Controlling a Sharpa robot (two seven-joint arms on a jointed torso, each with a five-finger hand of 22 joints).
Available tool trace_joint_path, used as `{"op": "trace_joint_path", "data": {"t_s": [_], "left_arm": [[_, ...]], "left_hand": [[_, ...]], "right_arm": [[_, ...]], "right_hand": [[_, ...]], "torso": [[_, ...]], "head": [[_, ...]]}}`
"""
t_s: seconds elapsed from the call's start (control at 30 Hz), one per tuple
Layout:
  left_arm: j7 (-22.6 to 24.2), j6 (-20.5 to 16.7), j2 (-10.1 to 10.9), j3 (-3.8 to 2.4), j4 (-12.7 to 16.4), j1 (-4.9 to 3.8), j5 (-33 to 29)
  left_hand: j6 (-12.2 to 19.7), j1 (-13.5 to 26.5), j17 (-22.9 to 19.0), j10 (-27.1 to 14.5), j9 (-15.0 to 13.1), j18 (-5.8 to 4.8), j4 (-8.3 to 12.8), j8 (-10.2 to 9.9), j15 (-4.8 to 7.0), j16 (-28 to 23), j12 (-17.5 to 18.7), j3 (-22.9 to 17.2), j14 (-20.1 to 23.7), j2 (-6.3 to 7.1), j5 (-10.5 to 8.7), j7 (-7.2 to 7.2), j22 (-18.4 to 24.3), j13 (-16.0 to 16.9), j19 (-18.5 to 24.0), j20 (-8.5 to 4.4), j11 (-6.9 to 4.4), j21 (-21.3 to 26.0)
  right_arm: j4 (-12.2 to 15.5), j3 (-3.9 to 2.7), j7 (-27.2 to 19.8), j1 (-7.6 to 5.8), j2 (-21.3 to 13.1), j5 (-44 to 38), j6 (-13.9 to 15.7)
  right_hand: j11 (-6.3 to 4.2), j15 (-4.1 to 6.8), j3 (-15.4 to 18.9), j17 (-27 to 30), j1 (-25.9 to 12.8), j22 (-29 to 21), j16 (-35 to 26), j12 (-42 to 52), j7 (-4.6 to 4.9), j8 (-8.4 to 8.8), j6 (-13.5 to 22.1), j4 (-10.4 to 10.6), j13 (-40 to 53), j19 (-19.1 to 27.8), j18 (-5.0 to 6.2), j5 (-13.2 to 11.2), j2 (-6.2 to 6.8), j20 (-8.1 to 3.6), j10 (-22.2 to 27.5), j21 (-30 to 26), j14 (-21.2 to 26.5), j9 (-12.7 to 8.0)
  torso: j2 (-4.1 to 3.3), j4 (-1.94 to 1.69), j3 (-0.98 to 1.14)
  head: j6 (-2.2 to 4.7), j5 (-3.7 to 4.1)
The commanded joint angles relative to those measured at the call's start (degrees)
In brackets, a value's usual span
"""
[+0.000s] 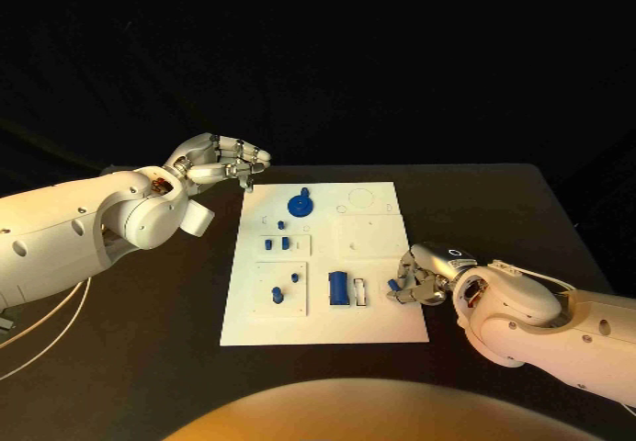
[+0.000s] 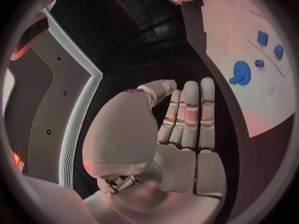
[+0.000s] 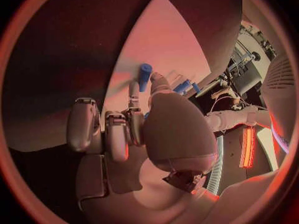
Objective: Assemble the parts on the task board
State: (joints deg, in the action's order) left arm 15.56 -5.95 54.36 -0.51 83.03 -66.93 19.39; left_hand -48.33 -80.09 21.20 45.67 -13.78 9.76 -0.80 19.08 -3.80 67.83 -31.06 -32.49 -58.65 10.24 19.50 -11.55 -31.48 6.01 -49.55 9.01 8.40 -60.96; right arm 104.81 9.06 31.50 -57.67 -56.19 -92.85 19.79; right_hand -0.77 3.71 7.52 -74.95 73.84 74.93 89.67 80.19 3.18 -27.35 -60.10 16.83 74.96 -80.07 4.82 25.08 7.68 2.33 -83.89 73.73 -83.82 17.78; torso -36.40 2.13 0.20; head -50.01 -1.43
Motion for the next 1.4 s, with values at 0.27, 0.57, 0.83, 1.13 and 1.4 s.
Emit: {"op": "trace_joint_path", "data": {"t_s": [0.27,0.57,0.83,1.13,1.4], "left_arm": [[0.2,0.8,0.0,-0.04,0.2,-0.03,0.3],[0.2,0.8,0.1,-0.04,0.2,-0.03,0.3],[0.1,0.9,0.1,-0.04,0.2,-0.03,0.4],[0.1,0.8,0.0,-0.03,0.2,-0.03,0.5],[0.1,0.7,0.0,-0.03,0.2,-0.03,0.5]], "left_hand": [[0.4,-0.2,-0.1,-0.4,0.1,0.87,0.1,0.2,0.09,0.3,-0.4,-0.5,0.3,-0.35,0.2,-0.13,-0.2,-0.1,0.5,-0.09,0.07,-0.4],[0.4,-0.2,-0.1,-0.4,0.1,0.87,0.1,0.2,0.09,0.3,-0.4,-0.5,0.3,-0.35,0.2,-0.13,-0.2,-0.1,0.5,-0.09,0.07,-0.4],[0.4,-0.2,-0.1,-0.4,0.1,0.87,0.1,0.2,0.09,0.3,-0.4,-0.5,0.3,-0.35,0.2,-0.13,-0.2,-0.1,0.5,-0.09,0.07,-0.4],[0.4,-0.1,-0.1,-0.4,0.1,0.87,0.1,0.3,0.08,0.3,-0.4,-0.6,0.3,-0.35,0.19,-0.14,-0.2,-0.2,0.6,-0.09,0.08,-0.5],[0.4,-0.1,-0.1,-0.4,0.1,0.87,0.1,0.3,0.08,0.3,-0.4,-0.6,0.3,-0.35,0.19,-0.14,-0.2,-0.2,0.6,-0.09,0.08,-0.5]], "right_arm": [[-0.6,0.38,2.4,0.58,0.6,-3.0,-5.6],[-0.3,0.39,3.8,0.61,0.4,-3.4,-3.0],[0.8,0.37,4.0,0.61,-0.4,0.5,3.0],[2.3,0.33,3.5,0.24,-1.3,7.7,8.9],[2.5,0.32,3.8,-0.05,-1.3,10.3,9.8]], "right_hand": [[-0.23,0.47,-0.9,-15.0,2.7,4.3,0.3,0.3,0.02,1.87,-0.8,-0.1,3.2,-0.6,-0.97,0.2,-0.22,0.0,-1.2,0.7,-6.2,0.0],[-0.44,0.63,-2.0,-15.0,3.3,5.5,0.3,1.3,-0.23,2.43,-1.7,0.0,4.8,-1.4,-1.29,0.1,-2.46,-0.11,-1.9,2.1,-6.2,0.1],[-0.68,0.82,-2.0,-15.0,3.1,6.6,0.3,2.7,-0.51,2.45,-2.4,0.0,6.5,-2.4,-1.64,0.0,-2.55,-0.26,-2.7,3.7,-6.2,0.4],[-0.83,0.96,-1.8,-15.0,2.8,7.0,0.3,3.6,-0.69,2.44,-2.9,0.0,7.7,-2.7,-1.76,0.0,-2.27,-0.39,-3.2,4.2,-6.2,0.6],[-1.05,1.15,-1.3,-15.0,2.5,7.6,0.3,4.6,-0.93,2.2,-3.4,0.0,9.0,-3.1,-1.92,0.0,-1.6,-0.57,-3.8,4.9,-6.2,1.2]], "torso": [[0.0,0.01,0.0],[0.03,0.03,0.03],[0.03,0.02,0.04],[0.03,0.05,-0.01],[-0.02,-0.03,0.01]], "head": [[0.01,0.02],[0.01,0.1],[0.01,0.11],[0.01,0.13],[0.01,0.14]]}}
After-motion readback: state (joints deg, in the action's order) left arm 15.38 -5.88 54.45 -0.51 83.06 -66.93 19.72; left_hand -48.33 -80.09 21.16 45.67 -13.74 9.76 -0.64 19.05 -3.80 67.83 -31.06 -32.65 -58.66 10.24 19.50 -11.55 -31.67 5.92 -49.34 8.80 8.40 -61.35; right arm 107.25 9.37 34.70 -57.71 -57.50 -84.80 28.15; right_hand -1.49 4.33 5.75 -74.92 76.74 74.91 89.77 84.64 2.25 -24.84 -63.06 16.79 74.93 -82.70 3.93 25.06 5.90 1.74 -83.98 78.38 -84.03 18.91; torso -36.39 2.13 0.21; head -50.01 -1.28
